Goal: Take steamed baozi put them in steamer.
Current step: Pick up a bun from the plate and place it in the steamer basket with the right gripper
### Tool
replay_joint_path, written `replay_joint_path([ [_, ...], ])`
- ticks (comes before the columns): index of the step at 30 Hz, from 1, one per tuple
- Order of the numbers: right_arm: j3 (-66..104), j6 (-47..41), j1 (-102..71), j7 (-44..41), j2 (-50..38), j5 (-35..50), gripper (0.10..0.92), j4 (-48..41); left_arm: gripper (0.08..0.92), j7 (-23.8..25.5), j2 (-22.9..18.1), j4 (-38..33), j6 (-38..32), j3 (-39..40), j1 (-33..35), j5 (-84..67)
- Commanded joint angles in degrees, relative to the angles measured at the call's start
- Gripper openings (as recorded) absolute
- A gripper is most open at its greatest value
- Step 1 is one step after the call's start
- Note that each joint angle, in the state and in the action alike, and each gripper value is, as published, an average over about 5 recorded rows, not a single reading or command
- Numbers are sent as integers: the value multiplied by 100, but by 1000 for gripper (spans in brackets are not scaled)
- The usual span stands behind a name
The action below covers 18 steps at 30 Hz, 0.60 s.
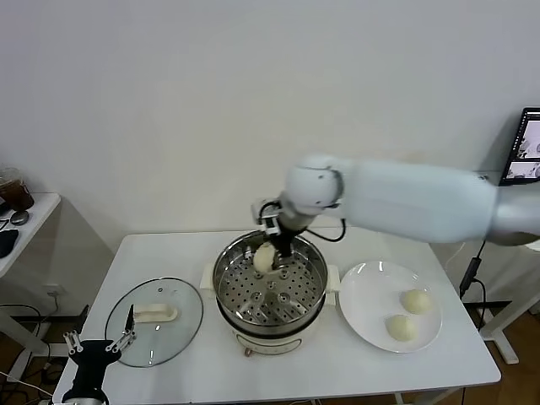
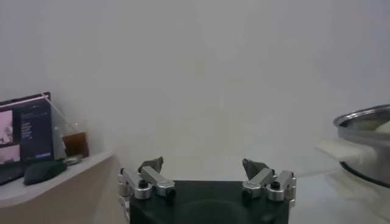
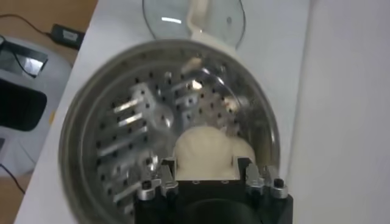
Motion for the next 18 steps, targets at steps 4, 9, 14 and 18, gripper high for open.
replay_joint_path([
  [4,113,-439,-1055,346,993,-39,585,-1021,823,7,2,17,18,-26,1,-35],
  [9,166,-435,-1125,348,1023,-79,585,-1126,823,8,9,51,15,-37,-10,-49],
  [14,212,-434,-1104,352,1114,-99,585,-1209,823,10,6,62,12,-31,-22,-49],
  [18,227,-435,-1082,334,1178,-147,588,-1283,823,10,3,55,11,-32,-26,-49],
])
